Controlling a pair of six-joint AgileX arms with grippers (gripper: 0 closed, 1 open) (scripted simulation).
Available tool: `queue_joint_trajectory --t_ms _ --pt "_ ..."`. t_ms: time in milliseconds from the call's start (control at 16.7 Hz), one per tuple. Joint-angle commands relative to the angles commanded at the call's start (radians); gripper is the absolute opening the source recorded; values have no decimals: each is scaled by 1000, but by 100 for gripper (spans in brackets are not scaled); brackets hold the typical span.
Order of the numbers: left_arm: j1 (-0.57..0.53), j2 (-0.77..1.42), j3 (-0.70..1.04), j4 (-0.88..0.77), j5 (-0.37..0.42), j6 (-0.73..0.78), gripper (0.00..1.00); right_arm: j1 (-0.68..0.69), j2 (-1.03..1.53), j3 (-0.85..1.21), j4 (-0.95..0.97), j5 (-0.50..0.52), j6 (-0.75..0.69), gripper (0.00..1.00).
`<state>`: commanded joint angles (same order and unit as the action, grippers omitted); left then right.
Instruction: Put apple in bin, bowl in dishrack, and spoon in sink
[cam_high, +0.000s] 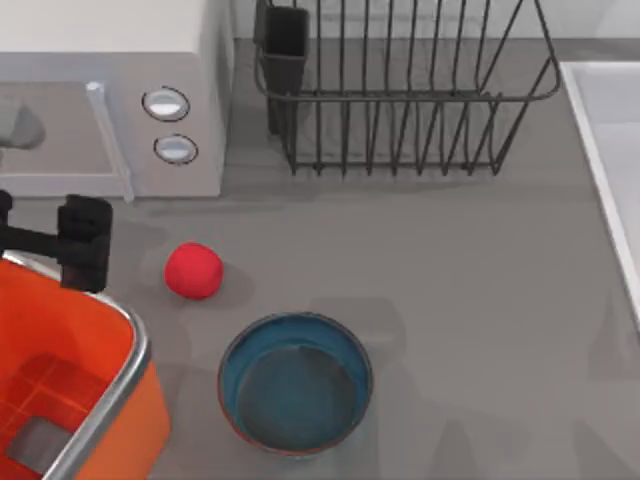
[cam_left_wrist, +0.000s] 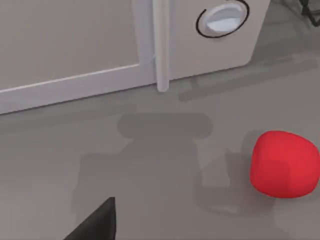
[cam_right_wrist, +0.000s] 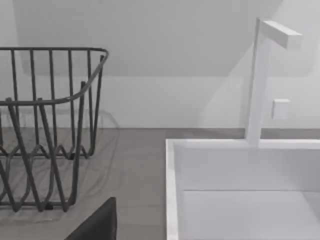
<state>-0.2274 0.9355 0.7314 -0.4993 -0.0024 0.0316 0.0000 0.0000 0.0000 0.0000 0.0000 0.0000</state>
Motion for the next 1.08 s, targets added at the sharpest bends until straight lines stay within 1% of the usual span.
queue_joint_trajectory --t_ms 360,660,900,1080 --pt "-118 556 429 -295 6 -7 100 0 0 0 0 0 0 100" --pt "-167 926 708 -489 9 -24 100 0 0 0 0 0 0 100" --pt "-173 1096 834 -577 7 -33 100 0 0 0 0 0 0 100" --pt "-172 1123 854 -591 6 -35 100 0 0 0 0 0 0 100"
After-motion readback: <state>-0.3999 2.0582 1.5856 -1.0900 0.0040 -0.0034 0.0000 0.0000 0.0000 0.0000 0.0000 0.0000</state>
